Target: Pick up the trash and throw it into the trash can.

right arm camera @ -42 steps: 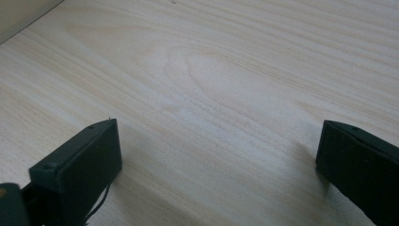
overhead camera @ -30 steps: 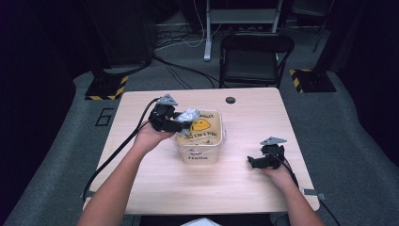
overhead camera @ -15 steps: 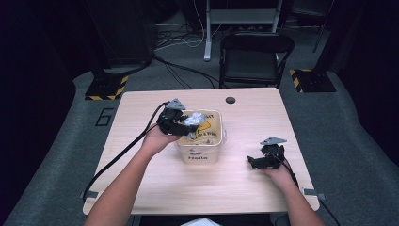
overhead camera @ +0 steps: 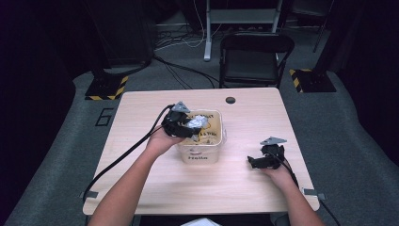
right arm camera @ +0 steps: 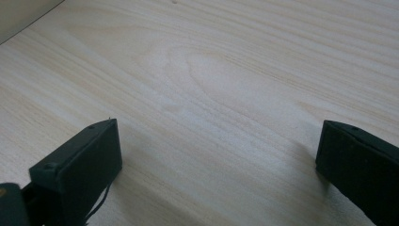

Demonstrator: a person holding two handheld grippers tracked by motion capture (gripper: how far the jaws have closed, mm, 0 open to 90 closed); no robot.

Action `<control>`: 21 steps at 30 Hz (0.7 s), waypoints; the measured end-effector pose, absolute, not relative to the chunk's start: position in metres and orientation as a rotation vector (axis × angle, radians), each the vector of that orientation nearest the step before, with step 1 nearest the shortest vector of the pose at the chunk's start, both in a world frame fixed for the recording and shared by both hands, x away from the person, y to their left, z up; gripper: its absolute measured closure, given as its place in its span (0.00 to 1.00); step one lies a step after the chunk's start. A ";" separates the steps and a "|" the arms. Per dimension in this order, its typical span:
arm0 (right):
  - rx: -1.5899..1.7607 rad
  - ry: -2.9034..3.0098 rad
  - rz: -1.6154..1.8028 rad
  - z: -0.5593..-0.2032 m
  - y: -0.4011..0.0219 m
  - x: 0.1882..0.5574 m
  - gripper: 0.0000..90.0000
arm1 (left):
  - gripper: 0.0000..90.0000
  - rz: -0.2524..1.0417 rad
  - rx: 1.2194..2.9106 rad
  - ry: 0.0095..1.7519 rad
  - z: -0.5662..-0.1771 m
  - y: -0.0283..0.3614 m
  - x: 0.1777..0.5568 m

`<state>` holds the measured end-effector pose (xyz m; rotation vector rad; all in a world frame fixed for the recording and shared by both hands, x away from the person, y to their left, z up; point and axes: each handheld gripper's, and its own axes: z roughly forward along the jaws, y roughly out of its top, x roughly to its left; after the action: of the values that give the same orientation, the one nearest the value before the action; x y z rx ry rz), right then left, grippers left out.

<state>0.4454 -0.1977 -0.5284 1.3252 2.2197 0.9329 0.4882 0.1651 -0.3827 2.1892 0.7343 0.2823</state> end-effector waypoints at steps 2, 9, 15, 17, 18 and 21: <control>1.325 2.220 0.933 -0.528 -0.198 0.445 0.00 | 0.48 0.285 2.191 0.749 -0.384 0.164 0.488; 1.325 2.219 0.933 -0.528 -0.198 0.445 0.00 | 0.31 0.332 2.191 0.778 -0.382 0.167 0.487; 1.315 2.220 0.934 -0.529 -0.198 0.446 0.00 | 0.28 0.335 2.161 0.773 -0.374 0.172 0.485; 1.317 2.220 0.935 -0.529 -0.198 0.446 0.00 | 0.27 0.330 2.166 0.770 -0.373 0.173 0.484; 1.314 2.220 0.935 -0.529 -0.198 0.446 0.00 | 0.27 0.339 2.169 0.769 -0.373 0.173 0.484; 1.319 2.221 0.934 -0.528 -0.198 0.445 0.00 | 0.27 0.351 2.173 0.766 -0.372 0.175 0.482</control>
<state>0.4454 -0.1978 -0.5285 1.3185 2.2207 0.9336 0.4818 0.1752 -0.3716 2.1734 0.7657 0.3513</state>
